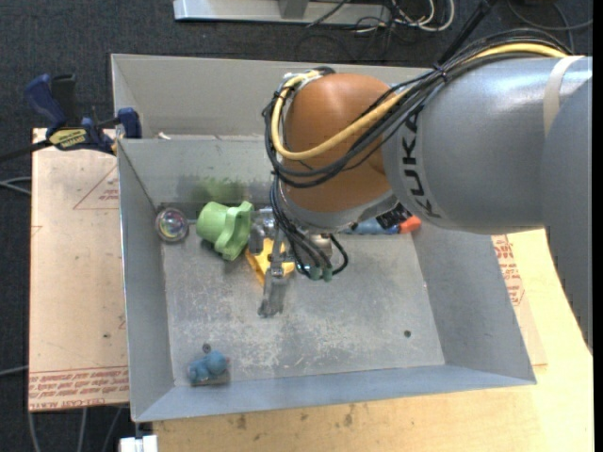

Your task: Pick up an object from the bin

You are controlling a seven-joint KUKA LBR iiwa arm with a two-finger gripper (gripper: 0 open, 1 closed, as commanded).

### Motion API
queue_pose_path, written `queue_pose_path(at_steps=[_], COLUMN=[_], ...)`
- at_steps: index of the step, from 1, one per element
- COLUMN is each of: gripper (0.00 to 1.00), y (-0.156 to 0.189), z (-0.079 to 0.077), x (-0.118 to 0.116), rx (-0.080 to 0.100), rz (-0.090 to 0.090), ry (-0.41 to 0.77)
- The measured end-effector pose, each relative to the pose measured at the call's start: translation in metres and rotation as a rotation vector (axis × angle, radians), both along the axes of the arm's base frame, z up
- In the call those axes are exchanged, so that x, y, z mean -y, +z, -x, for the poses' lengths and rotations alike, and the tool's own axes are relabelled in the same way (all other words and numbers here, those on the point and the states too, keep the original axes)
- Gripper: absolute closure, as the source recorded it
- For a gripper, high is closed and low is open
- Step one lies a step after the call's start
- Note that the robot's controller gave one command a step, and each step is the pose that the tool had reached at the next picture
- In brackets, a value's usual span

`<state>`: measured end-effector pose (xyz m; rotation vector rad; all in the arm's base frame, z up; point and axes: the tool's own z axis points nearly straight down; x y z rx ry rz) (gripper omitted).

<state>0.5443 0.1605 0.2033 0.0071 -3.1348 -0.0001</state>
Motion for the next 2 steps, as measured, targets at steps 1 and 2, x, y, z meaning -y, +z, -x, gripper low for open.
queue_pose_path(at_steps=[1,2], gripper=[0.0,0.0], y=[-0.079,-0.133], z=[-0.038,-0.052], x=[0.106,0.009], rx=[0.003,0.01], rz=[0.004,-0.004], ry=[-0.037,0.273])
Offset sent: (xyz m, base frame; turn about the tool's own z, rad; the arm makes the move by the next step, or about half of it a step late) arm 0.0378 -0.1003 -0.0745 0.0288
